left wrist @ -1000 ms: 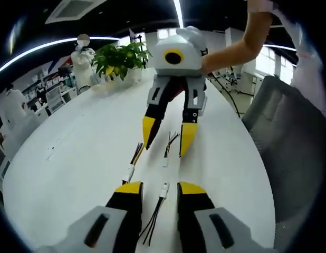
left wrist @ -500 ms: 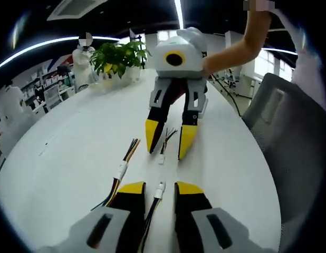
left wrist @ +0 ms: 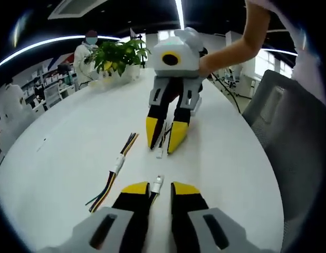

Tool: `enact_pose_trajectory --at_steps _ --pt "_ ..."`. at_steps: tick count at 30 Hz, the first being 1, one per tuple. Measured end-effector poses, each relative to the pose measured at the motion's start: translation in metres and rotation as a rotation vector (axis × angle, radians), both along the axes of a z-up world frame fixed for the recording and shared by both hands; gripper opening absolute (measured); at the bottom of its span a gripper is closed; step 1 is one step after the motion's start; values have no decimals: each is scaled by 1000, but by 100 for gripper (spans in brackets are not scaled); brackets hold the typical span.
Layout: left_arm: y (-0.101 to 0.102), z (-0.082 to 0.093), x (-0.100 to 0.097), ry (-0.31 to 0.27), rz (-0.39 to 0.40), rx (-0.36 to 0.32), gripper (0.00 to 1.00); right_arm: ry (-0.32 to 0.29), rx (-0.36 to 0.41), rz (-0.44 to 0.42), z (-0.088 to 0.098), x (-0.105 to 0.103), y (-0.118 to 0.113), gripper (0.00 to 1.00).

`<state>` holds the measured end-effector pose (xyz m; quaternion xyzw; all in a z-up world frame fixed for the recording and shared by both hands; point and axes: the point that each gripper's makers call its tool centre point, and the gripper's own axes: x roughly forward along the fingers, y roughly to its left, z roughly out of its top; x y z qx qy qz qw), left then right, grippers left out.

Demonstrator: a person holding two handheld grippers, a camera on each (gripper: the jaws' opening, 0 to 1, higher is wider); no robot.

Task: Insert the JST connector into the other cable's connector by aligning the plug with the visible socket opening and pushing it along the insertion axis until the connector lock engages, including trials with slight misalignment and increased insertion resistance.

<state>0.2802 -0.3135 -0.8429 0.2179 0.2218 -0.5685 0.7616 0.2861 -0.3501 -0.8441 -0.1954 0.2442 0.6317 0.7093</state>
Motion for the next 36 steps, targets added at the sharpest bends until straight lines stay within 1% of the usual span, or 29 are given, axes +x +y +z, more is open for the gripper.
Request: enact_pose_trajectory --at_steps 3,7,12,14,18,21,26,30,32,36 --pt "0 0 1 -1 8 -4 8 -4 -10 -2 -2 0 -2 11" --pt "1 -1 3 -12 14 0 7 8 -7 -8 -1 0 -4 10" --pt "-2 -1 3 -25 1 1 3 11 -8 -10 -1 3 -4 8" --pt "-3 -2 3 -27 -3 5 2 11 -8 -9 -1 4 -4 7" --pt "-5 -2 4 -17 -8 -8 2 10 -2 -4 -1 5 -3 5" --pt "-6 -2 4 -20 -18 -10 1 9 0 -1 -1 7 -2 4" --pt "-6 -2 4 -9 -30 -20 0 25 4 -7 -1 8 -1 4" --pt "-7 -1 4 -10 -37 -19 0 30 1 -7 -1 8 0 4" --pt "-7 -1 4 2 -33 -19 0 33 -1 -6 -1 8 0 4" --pt "-8 -1 3 -5 -37 1 0 35 -8 -3 -1 7 2 3"
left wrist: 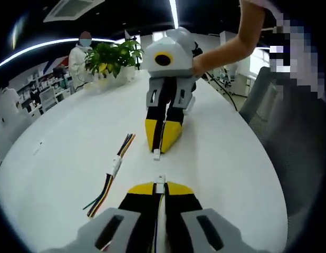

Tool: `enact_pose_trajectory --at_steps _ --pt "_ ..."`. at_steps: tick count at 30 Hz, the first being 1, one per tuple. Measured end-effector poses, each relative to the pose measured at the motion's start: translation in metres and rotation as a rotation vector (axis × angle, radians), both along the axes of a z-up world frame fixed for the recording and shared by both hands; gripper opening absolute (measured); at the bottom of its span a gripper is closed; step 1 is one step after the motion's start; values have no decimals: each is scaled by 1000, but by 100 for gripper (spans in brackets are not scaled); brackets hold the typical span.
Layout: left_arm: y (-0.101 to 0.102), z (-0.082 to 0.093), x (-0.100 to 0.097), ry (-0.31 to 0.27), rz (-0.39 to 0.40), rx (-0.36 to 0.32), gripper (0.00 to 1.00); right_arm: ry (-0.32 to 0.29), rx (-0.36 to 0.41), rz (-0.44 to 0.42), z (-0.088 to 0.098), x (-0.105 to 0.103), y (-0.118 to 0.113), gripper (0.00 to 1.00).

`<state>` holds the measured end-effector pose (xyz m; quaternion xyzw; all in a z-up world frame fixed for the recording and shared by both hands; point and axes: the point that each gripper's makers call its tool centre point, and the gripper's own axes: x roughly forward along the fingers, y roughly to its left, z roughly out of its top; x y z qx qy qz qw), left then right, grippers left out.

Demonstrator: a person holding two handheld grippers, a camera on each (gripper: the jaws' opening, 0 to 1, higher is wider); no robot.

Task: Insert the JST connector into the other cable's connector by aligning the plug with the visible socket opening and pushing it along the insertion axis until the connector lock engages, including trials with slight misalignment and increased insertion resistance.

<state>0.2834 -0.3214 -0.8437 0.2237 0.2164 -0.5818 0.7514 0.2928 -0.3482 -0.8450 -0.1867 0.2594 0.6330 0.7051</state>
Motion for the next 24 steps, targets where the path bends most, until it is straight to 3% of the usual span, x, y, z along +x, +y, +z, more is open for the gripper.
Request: enact_pose_trajectory --at_steps 9,24 --pt "-4 12 9 -23 2 11 0 26 17 -23 10 0 8 3" --pt "-6 12 13 -32 -10 40 0 30 28 -42 9 4 11 3"
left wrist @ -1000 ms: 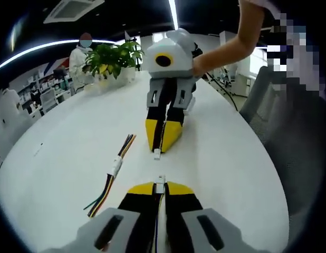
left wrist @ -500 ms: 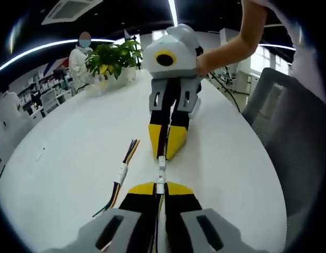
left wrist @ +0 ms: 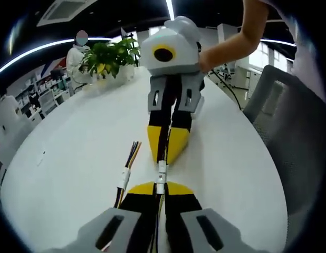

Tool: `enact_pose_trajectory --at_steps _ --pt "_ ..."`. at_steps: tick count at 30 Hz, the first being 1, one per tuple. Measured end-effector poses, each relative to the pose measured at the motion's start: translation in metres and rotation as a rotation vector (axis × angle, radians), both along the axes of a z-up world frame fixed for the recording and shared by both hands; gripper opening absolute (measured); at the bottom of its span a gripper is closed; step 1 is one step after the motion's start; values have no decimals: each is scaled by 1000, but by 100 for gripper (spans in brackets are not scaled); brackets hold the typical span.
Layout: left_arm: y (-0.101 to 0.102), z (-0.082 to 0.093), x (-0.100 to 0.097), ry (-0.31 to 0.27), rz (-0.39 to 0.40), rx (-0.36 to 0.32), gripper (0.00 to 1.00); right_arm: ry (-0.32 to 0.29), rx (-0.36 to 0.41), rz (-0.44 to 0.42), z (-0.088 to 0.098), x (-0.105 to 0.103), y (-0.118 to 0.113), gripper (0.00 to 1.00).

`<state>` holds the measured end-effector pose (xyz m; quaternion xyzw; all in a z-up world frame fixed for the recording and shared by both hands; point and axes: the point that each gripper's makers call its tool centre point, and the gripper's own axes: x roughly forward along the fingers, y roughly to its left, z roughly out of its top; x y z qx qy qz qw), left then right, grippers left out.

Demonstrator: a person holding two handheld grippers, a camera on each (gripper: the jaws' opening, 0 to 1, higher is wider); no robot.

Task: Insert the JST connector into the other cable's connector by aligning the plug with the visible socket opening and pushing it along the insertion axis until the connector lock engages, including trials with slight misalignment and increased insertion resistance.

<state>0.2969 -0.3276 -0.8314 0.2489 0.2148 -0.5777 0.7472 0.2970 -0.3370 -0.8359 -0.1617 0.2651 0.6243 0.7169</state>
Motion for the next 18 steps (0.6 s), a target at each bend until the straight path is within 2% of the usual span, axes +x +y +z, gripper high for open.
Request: enact_pose_trajectory --at_steps 18 --pt "-2 0 1 -15 -8 13 0 17 10 -4 0 1 6 3"
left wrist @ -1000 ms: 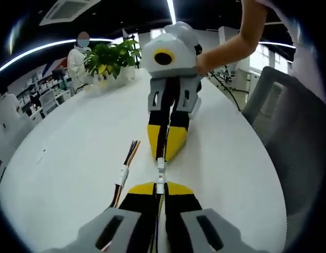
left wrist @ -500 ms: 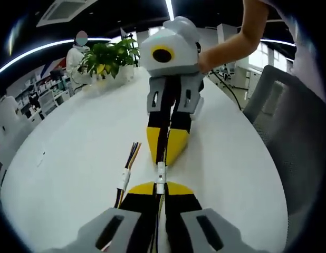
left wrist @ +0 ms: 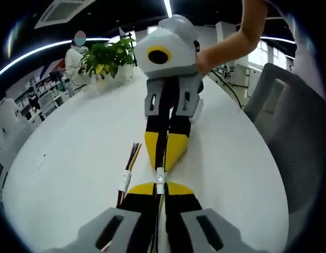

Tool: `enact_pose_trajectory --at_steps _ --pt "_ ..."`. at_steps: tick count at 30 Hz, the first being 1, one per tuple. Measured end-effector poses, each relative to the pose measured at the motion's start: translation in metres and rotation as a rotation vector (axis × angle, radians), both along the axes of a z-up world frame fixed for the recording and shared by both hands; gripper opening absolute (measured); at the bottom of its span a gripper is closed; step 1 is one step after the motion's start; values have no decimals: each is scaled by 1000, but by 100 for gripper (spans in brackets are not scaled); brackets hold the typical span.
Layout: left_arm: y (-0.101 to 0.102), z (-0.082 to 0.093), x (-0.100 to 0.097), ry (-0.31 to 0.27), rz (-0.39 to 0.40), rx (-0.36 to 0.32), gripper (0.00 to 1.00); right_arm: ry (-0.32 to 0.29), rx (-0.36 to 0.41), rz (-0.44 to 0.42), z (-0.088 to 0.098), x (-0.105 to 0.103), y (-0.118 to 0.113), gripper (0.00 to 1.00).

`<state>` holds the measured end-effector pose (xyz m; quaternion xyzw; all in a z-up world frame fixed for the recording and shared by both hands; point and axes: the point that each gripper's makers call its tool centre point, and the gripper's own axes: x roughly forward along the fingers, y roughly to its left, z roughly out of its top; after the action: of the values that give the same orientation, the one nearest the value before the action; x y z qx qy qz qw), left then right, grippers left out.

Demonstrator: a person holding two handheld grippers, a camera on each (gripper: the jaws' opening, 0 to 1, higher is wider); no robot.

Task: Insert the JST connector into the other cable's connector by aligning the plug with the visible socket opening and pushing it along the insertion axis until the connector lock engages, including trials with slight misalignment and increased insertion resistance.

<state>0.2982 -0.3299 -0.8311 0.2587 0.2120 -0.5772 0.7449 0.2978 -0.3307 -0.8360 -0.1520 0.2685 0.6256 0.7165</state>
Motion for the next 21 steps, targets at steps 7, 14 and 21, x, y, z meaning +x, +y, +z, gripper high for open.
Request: enact_pose_trajectory --at_steps 7,14,21 --pt "-1 1 0 -30 -20 23 0 1 5 -5 1 0 0 2" --pt "-4 4 1 -42 -36 30 0 8 18 -12 3 -1 -1 2" --pt "-3 -3 0 -45 -62 51 0 2 6 3 -2 -5 -1 2"
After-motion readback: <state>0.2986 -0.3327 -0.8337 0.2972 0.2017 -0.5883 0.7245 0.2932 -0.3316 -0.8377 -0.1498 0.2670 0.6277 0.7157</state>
